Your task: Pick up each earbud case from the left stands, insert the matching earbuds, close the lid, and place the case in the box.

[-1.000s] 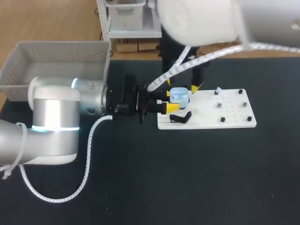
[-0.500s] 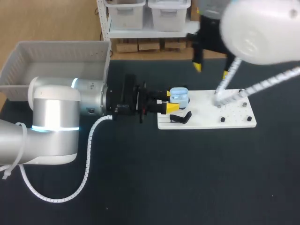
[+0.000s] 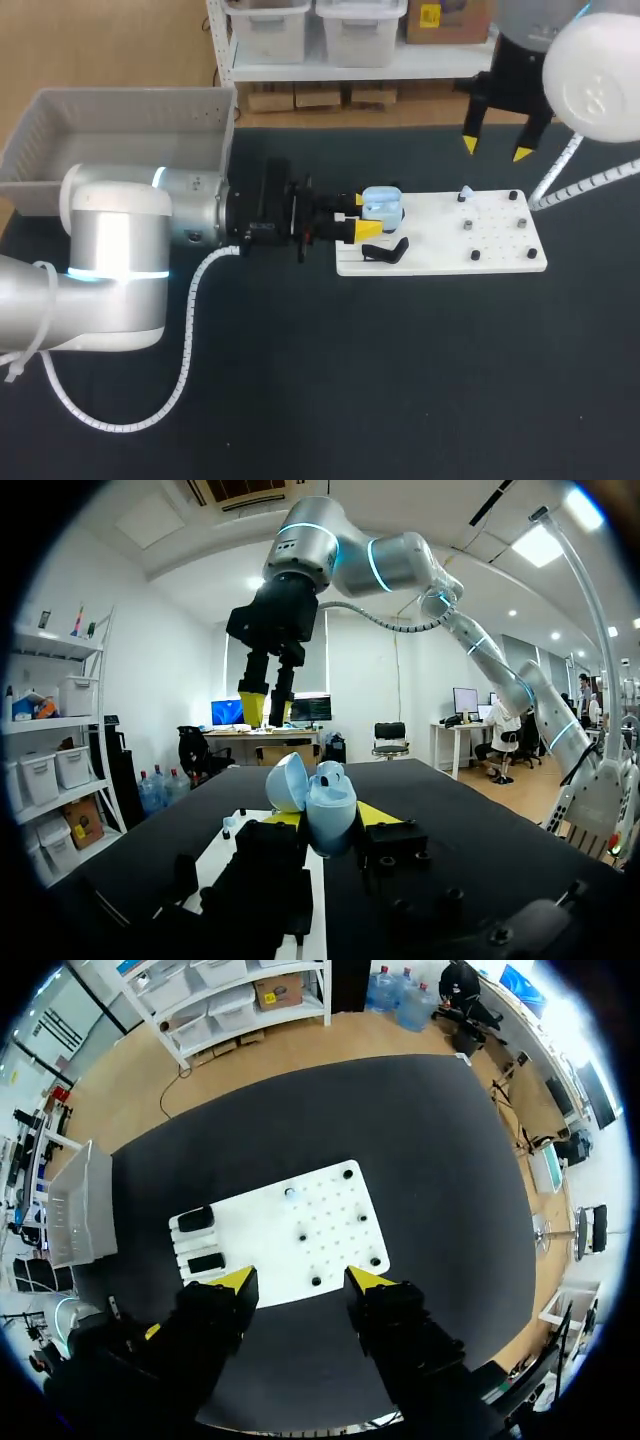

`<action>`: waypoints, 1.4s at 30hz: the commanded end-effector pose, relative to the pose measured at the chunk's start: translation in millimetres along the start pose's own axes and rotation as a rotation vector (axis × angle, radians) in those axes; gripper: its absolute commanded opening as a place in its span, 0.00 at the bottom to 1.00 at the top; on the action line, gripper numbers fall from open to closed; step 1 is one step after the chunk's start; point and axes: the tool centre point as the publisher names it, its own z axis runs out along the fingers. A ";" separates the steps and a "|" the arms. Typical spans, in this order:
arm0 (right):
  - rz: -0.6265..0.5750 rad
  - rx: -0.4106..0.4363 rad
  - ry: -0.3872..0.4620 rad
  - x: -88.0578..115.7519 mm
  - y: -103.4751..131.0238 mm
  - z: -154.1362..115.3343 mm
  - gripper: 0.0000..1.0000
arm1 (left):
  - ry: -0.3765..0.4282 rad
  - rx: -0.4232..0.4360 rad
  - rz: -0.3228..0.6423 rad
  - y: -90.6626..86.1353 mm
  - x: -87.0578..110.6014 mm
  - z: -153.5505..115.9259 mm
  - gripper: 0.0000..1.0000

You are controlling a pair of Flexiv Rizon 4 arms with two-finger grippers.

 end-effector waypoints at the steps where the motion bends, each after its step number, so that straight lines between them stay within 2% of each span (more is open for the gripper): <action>1: -0.013 0.001 0.060 -22.1 2.4 25.1 0.48 | -0.002 -0.006 0.003 -1.4 0.6 0.3 0.00; 7: -0.056 -0.019 0.111 -24.7 0.7 46.4 0.50 | -0.002 -0.006 0.003 -1.4 0.6 0.3 0.00; 18: -0.117 -0.079 0.143 -24.7 -1.6 69.8 0.49 | -0.002 -0.006 0.003 -1.4 0.6 0.3 0.00; 25: -0.125 -0.116 0.162 -26.0 -5.6 83.4 0.55 | -0.002 -0.006 0.003 -1.4 0.6 0.3 0.00; 33: -0.114 -0.142 0.184 -30.4 -4.6 99.6 0.50 | -0.002 -0.006 0.003 -1.4 0.6 0.3 0.00; 42: -0.090 -0.165 0.183 -35.1 0.9 110.4 0.49 | -0.002 -0.006 0.003 -1.4 0.6 0.3 0.00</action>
